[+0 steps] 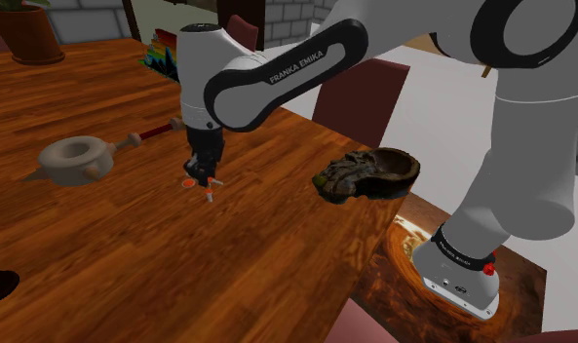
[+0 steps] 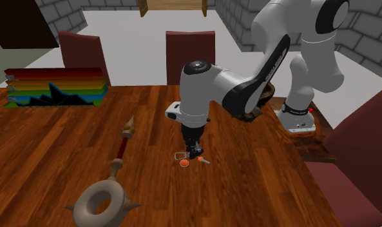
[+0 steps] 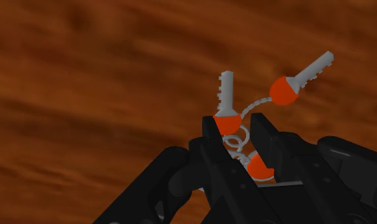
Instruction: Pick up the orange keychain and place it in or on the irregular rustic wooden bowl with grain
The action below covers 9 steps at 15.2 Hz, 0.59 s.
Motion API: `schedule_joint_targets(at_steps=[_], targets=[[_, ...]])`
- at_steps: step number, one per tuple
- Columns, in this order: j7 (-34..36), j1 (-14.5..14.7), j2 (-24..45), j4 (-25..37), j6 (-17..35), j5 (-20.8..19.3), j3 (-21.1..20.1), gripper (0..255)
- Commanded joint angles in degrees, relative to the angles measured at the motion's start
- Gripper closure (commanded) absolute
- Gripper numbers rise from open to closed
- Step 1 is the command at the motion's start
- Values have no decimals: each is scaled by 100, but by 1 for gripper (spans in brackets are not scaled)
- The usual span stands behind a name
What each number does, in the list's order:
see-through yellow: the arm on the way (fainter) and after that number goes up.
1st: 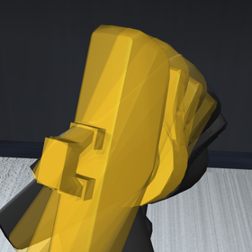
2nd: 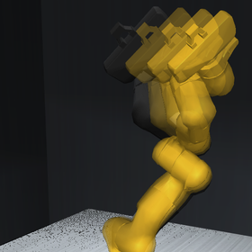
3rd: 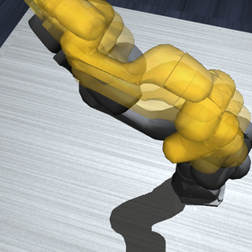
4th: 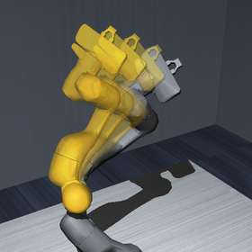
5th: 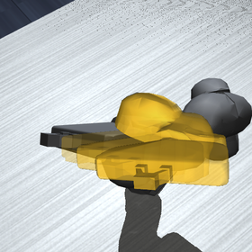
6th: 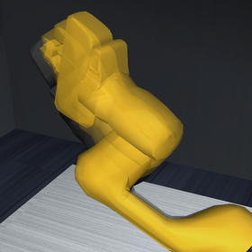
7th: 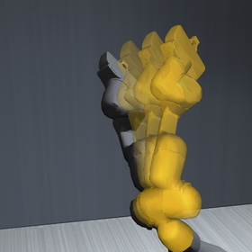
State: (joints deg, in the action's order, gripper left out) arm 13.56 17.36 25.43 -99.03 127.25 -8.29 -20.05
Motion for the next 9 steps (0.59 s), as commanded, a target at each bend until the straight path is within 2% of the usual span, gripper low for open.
schedule_joint_targets(at_steps=[1, 9], targets=[[-14, -4, -55, 56, -116, 29, -18, 255], [-72, -34, -298, 341, -630, 138, -73, 255]])
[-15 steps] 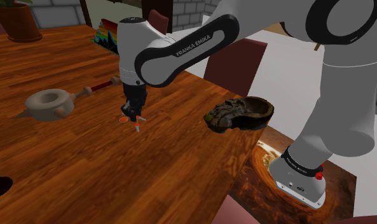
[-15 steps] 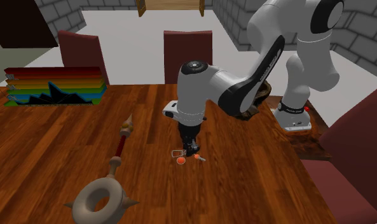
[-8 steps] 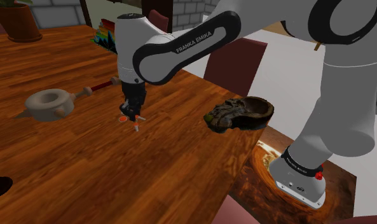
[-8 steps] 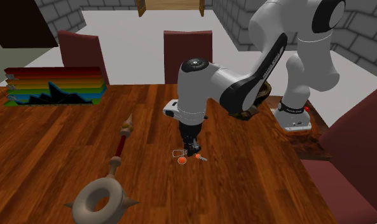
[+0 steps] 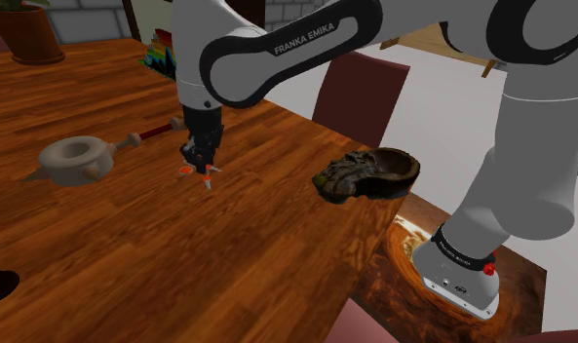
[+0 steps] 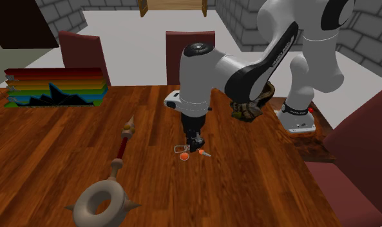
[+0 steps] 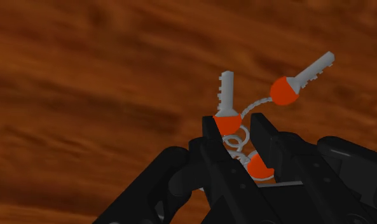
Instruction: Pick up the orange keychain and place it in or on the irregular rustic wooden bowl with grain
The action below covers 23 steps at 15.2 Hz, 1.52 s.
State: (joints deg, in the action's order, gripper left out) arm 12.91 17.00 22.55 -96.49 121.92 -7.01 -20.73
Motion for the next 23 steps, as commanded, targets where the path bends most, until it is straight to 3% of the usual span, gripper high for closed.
schedule_joint_targets(at_steps=[1, 21, 23], targets=[[-13, 0, -35, 128, -164, 21, -11, 255], [-79, 21, -300, 1289, -1571, 150, -80, 255], [-241, -176, -833, 571, -1357, 350, -90, 255]])
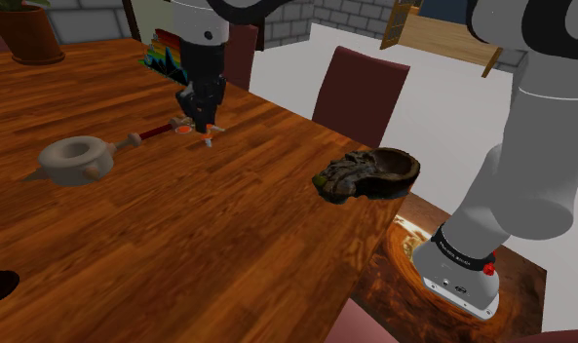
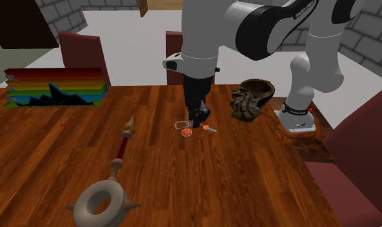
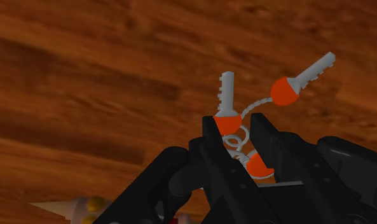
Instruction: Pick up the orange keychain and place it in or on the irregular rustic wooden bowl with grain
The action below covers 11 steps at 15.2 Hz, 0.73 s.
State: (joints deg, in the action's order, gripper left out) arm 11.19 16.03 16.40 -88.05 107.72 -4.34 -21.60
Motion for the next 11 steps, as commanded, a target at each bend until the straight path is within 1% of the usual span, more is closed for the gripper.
schedule_joint_targets(at_steps=[1, 6, 11], targets=[[-160, -166, -475, -602, 152, 184, -1, 255], [-685, -474, -1691, -2040, 443, 688, 112, 255], [-1247, -608, -2830, -3226, 517, 1098, 366, 255]])
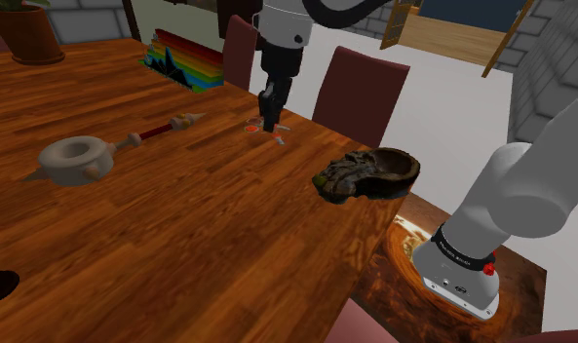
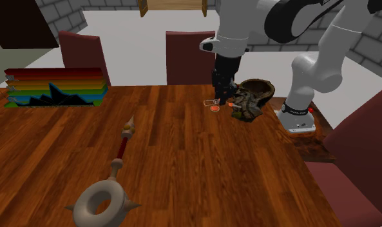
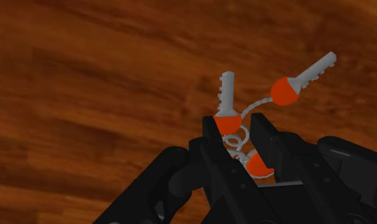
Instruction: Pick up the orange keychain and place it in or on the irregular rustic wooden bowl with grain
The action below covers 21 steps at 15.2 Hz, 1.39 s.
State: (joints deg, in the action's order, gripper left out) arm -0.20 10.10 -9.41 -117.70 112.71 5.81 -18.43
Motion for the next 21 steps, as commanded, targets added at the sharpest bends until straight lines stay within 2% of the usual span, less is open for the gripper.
schedule_joint_targets(at_steps=[1, 9, 18, 21], targets=[[-218, -28, -469, -476, 11, 146, 114, 255], [-1018, -81, -2186, -1961, -278, 363, 716, 255], [-1822, -288, -4072, -3163, -1049, 35, 1531, 255], [-1870, -302, -4168, -3364, -947, 15, 1566, 255]])
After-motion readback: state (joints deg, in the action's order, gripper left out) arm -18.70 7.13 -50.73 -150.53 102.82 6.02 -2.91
